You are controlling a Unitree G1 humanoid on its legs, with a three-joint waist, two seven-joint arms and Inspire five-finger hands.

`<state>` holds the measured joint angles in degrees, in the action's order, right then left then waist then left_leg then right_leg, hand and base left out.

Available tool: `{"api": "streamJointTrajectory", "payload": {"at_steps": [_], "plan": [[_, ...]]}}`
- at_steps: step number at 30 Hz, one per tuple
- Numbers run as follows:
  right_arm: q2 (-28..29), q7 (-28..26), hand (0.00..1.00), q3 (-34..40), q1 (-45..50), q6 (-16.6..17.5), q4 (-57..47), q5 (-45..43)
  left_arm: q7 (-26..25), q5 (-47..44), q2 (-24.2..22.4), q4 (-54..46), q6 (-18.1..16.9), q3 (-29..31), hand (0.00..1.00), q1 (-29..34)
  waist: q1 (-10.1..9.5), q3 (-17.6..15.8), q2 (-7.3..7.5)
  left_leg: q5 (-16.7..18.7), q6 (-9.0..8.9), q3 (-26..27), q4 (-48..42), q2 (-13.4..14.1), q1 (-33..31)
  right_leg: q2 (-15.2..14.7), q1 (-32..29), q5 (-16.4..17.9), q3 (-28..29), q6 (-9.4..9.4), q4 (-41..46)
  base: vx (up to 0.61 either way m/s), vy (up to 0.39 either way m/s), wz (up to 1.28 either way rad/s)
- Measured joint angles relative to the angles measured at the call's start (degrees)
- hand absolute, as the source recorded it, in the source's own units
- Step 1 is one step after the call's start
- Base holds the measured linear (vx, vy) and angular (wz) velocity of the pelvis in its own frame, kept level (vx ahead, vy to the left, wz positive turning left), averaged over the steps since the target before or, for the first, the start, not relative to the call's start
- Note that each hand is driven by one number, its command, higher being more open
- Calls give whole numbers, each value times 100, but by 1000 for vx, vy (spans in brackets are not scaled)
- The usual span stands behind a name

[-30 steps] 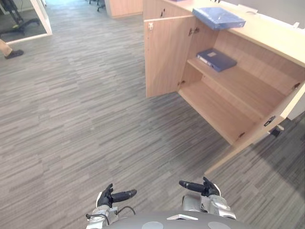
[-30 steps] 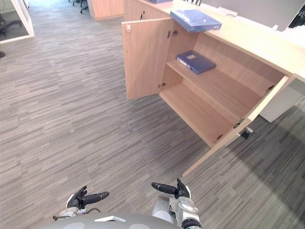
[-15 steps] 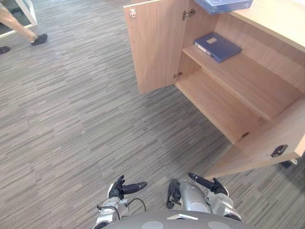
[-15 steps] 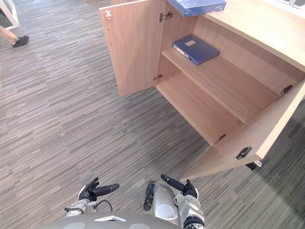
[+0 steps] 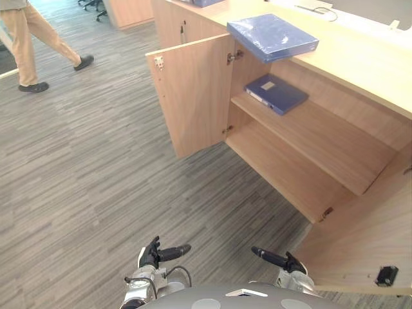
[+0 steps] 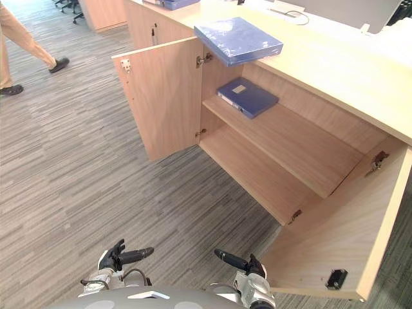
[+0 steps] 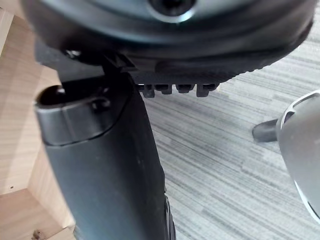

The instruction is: Walk over to the cabinet, pick up the folder, carry it to the office cabinet, place the folder inside the office cabinet, then close the office cabinet door

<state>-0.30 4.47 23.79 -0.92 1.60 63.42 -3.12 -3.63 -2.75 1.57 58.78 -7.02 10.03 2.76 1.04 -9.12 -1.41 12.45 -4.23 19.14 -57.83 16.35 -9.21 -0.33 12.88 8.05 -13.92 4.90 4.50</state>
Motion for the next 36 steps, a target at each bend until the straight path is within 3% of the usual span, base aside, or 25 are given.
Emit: {"api": "streamJointTrajectory", "payload": {"at_steps": [1, 3, 5, 6, 8, 11, 15, 16, 17, 18, 19, 20, 22, 26, 29, 33, 35, 36], "plan": [[11, -1, 100, -10, -1, 1, 13, 2, -2, -42, 25, -35, -52, -4, 100, 2, -3, -44, 43, 169, 52, 26, 626, -56, -159, -157, 145, 1, 67, -7, 40, 315, 210, -58], [20, 1, 100, -13, 5, 4, 51, 1, -2, -195, 79, -67, -44, -19, 100, 4, -34, -87, 115, 122, 65, -106, 1920, -202, -263, -456, 299, 67, 209, -258, 111, 336, 271, -72], [-22, -3, 100, -16, 108, 19, 12, -10, -35, -225, 32, -12, -43, -23, 100, 64, -34, -54, 8, -772, 182, -489, 3603, -302, -184, -638, 415, 367, 317, -759, 214, 270, 273, -62], [-48, 8, 100, -19, 184, 22, -20, -33, 7, -295, 67, 46, -18, 15, 100, 15, 13, -43, 44, -1381, -44, -630, 3861, -456, -160, -832, 519, 661, 337, -1097, 263, 253, 248, -12], [63, -29, 100, -60, 194, 9, -24, -30, -111, -375, 199, 46, -55, 27, 100, -72, 88, -16, 223, -1392, 0, -642, 4119, -682, -71, -853, 333, 677, 324, -1088, 240, 265, 231, 1], [73, -19, 100, -66, 194, 41, -20, -14, -126, -408, 173, 134, -23, -18, 100, -44, 88, -92, 266, -1222, 57, -680, 3807, -798, -8, -858, 417, 548, 380, -1025, 102, 103, 77, -12], [-40, -29, 100, -68, 185, 41, -14, 5, -129, -590, 110, 143, -37, -38, 100, 4, 75, -221, 27, -878, -167, -1153, 3088, -621, -82, -770, 666, 426, 773, -1116, -184, 17, 55, -45], [-153, -15, 100, -42, 183, 41, -14, 6, -117, -588, 36, 141, -45, -38, 100, 40, 86, -177, -128, -602, -217, -1512, 3172, -607, 9, -712, 657, 425, 967, -1117, -182, -3, 93, -66], [-210, 0, 100, 9, 183, 36, 12, 18, -91, -587, 15, 143, -39, -62, 100, 128, 117, -149, -175, -361, -373, -1725, 3299, -667, 123, -710, 608, 426, 1150, -1120, -181, -5, 124, -73], [-220, -1, 100, 27, 164, 37, 28, 46, -82, -586, 26, 125, -55, -70, 100, 131, 92, -146, -126, -305, -375, -1892, 3386, -823, 183, -781, 512, 434, 1295, -1119, -173, 1, 155, -79], [-220, -8, 100, 28, 152, 34, 66, 46, -67, -592, 33, 118, -57, -53, 100, 127, 55, -132, -64, -111, -382, -2397, 3384, -1157, 172, -860, 330, 470, 1532, -1072, -164, 7, 188, -88], [-211, -15, 100, 27, 126, 24, 89, 46, -61, -617, 48, 116, -55, -16, 100, 132, 47, -128, -28, 30, -291, -2888, 3342, -1446, 171, -876, 188, 469, 1731, -1065, -156, 24, 191, -85], [-206, -18, 100, 26, 80, 10, 90, 41, -49, -659, 85, 127, -50, 0, 100, 131, 60, -135, 0, 263, -190, -3342, 3139, -1790, 159, -935, 49, 454, 1951, -1053, -127, 87, 201, -71], [-173, -61, 100, -302, 110, 3, 110, 48, 15, -599, 151, 173, -45, -72, 100, 135, 36, 70, 123, 744, 51, -2746, 2808, -1786, 162, -1045, -329, 430, 2547, -1094, 159, 127, 167, -82], [-142, -173, 100, -482, 102, 1, 104, 48, 17, -454, 178, 327, -34, -127, 100, 129, 55, 301, 152, 712, 221, -2311, 3092, -1796, 223, -1129, -870, 334, 2775, -1144, 582, 136, 136, -81], [-202, -241, 100, -588, 123, 5, 44, 17, 11, -282, 202, 428, -6, -473, 100, 122, 82, 422, 73, 569, 454, -1867, 3769, -1841, 756, -1145, -1535, 79, 2915, -1114, 1628, 239, 136, -72], [-217, -239, 100, -567, 131, 4, -42, -15, 24, -175, 166, 421, 20, -549, 100, 127, 86, 409, -18, 569, 437, -1754, 3309, -1849, 793, -1134, -1742, -276, 2650, -1043, 2295, 231, 154, -39], [-158, -212, 100, -398, 122, 21, -88, -15, 89, -112, 281, 327, -32, -652, 100, 86, 102, 289, 199, 788, 608, -1957, 3535, -2151, 643, -1635, -1864, -511, 2148, -955, 3009, 12, 151, -9]]}}
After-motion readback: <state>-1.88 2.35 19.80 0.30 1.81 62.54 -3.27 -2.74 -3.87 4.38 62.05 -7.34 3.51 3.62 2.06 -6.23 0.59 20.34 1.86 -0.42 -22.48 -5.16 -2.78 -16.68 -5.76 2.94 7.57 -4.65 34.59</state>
